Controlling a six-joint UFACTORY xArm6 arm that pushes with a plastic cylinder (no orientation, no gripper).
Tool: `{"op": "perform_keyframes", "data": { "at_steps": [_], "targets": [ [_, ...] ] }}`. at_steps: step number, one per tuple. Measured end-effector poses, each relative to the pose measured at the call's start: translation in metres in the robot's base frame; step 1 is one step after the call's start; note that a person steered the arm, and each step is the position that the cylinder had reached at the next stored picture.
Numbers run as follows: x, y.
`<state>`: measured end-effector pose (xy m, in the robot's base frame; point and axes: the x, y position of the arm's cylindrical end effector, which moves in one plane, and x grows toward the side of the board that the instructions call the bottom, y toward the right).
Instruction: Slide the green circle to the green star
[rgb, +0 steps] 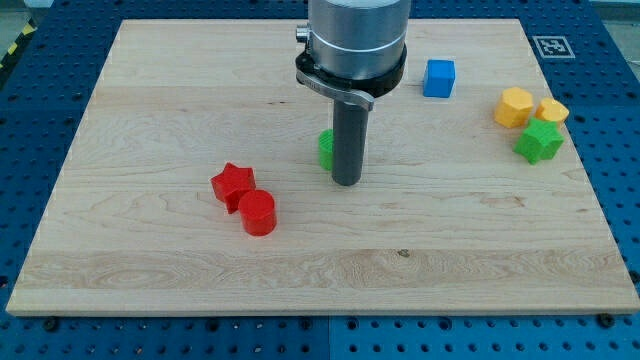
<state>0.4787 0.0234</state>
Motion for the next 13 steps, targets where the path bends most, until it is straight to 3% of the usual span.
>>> {"op": "perform_keyframes", "data": {
  "at_steps": [1,2,4,6,7,9,10,12,13],
  "targets": [
    [0.004,-0.045],
    [-0.016,-0.045],
    [-0.019,0.102],
    [-0.018,-0.015],
    [-0.048,-0.037],
    [-0.042,0.121],
    [-0.042,0.137],
    [-0.072,0.099],
    [-0.084,0.118]
  ]
}}
